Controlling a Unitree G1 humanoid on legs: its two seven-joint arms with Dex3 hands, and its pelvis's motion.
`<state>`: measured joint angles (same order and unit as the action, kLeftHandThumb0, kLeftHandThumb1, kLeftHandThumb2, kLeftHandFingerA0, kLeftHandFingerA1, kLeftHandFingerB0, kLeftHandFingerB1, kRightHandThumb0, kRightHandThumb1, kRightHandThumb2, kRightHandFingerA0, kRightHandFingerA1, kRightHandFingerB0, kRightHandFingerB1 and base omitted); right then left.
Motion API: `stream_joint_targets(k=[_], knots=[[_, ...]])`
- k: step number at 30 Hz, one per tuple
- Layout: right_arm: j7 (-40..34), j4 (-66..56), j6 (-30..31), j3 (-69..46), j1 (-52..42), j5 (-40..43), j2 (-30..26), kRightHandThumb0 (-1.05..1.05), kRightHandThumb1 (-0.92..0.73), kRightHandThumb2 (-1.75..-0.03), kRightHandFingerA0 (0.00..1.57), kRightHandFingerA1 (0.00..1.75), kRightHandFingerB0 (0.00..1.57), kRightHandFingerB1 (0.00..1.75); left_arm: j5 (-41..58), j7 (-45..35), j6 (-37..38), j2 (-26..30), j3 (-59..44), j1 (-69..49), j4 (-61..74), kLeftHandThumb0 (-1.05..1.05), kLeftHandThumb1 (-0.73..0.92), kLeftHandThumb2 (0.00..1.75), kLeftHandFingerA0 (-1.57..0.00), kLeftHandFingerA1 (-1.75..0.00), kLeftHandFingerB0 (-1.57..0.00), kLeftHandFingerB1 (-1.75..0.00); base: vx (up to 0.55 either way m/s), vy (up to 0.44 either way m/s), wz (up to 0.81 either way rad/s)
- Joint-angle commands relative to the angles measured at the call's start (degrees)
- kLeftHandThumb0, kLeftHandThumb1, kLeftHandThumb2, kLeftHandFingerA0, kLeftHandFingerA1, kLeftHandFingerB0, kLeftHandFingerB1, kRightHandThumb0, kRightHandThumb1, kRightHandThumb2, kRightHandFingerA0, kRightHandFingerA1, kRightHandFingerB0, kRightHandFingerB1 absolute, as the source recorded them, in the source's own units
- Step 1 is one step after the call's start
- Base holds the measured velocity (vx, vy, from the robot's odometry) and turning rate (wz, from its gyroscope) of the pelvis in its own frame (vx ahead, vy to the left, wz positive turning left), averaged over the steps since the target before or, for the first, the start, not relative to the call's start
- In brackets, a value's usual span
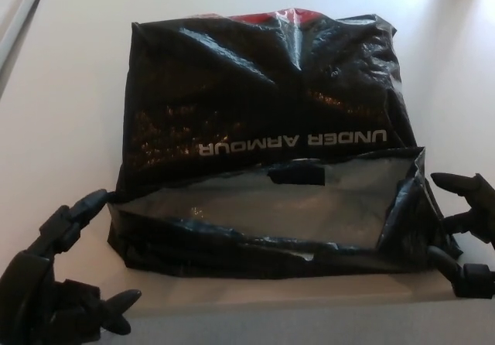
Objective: A plastic bag is kept infront of the robot in the middle of the desk and the robot uses both its hands to grab it from the top and lifts it up and then releases it.
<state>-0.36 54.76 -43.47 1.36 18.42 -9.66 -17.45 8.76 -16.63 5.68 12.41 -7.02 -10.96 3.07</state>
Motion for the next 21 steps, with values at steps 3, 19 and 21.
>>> stream_joint_targets(k=[3,19,21], knots=[[1.9,2.5,2.1,0.9,-1.4,-0.4,0.0,-0.94,-0.44,-0.97,0.62,1.01,0.00,0.68,-9.0,5.9,18.7,-1.1,0.0,0.5,-5.7,-0.42,0.32,0.67,-0.17,-0.45,0.00,-0.17,0.00,0.000,0.00],[1.7,2.8,2.0,1.5,-1.7,0.1,0.1,-0.97,-0.47,-0.97,0.61,1.01,0.00,0.69,-9.7,9.5,18.5,-3.2,-0.2,3.4,-10.6,-0.42,0.46,0.68,-0.16,-0.42,0.00,-0.14,0.00,0.000,0.00],[1.8,3.0,1.9,1.6,-1.6,0.2,0.0,-0.97,-0.46,-0.98,0.59,1.00,0.00,0.69,-10.0,9.8,17.7,-3.1,0.0,3.9,-11.2,-0.42,0.52,0.56,-0.20,-0.34,0.00,-0.18,0.00,0.000,0.00]])
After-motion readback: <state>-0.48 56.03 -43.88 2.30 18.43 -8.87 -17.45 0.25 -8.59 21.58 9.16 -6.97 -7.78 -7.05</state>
